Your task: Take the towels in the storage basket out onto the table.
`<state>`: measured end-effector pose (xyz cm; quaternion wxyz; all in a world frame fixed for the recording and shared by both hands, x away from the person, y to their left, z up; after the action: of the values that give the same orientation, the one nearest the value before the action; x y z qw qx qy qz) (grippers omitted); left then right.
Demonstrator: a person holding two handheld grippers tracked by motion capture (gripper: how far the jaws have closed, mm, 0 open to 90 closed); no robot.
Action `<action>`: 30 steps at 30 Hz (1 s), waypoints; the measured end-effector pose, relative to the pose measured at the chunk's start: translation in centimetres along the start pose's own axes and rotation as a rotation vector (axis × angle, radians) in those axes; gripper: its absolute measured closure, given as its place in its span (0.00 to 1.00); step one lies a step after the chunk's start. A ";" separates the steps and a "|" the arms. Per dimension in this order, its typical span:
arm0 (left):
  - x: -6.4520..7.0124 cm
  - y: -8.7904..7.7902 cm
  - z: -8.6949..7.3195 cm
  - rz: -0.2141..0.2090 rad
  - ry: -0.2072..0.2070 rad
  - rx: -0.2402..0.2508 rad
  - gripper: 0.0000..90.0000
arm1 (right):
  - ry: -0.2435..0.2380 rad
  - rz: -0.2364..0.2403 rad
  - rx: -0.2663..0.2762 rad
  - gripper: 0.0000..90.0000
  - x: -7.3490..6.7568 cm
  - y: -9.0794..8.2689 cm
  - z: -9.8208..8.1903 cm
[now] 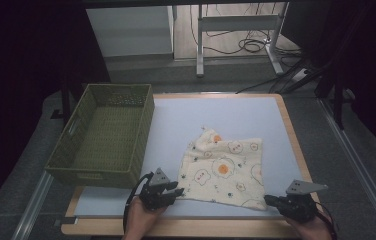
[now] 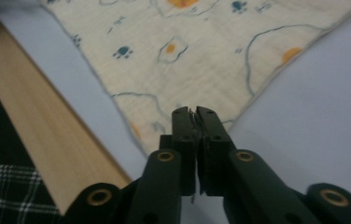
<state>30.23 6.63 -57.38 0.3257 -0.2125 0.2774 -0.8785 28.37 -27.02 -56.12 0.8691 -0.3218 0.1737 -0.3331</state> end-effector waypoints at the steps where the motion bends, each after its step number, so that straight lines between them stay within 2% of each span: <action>1: -0.5 0.1 0.7 0.013 0.001 0.012 0.66 | 0.010 -0.007 0.007 0.89 0.4 0.0 0.3; 4: -2.0 0.9 2.8 0.045 -0.002 0.025 0.64 | 0.019 -0.027 0.008 0.87 1.8 0.4 1.2; 9: -4.6 3.1 6.2 0.075 -0.018 0.041 0.64 | 0.037 -0.062 0.007 0.87 4.6 2.5 3.2; 11: -5.8 4.0 7.2 0.095 -0.020 0.036 0.65 | 0.047 -0.073 0.013 0.86 5.7 3.2 4.1; 17: -8.7 6.6 9.6 0.121 -0.043 0.026 0.68 | 0.068 -0.116 0.022 0.87 8.6 5.0 7.0; 21: -9.6 8.1 10.9 0.145 -0.033 0.023 0.68 | 0.073 -0.150 0.025 0.87 10.1 5.9 9.2; 23: -9.8 8.9 11.3 0.139 -0.026 0.018 0.67 | 0.075 -0.168 0.033 0.87 10.8 6.3 10.2; 27: -10.1 10.3 11.5 0.162 -0.015 0.006 0.63 | 0.087 -0.199 0.041 0.86 12.3 7.3 12.2; 30: -10.3 11.2 11.6 0.162 -0.025 -0.001 0.59 | 0.111 -0.221 0.036 0.80 13.5 8.1 13.1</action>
<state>48.92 2.56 -57.59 0.3991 -0.2003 0.2900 -0.8464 48.62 -25.94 -53.22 0.8218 -0.3044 0.1793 -0.4471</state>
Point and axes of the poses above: each handheld gripper's, and its own axes: y roughly forward along the jaws, z roughly out of its top, x roughly to its right, the point moved 8 cm from there along y, roughly forward along the jaws, and after that the axes turned 2 degrees about -z, right-handed, at the moved point
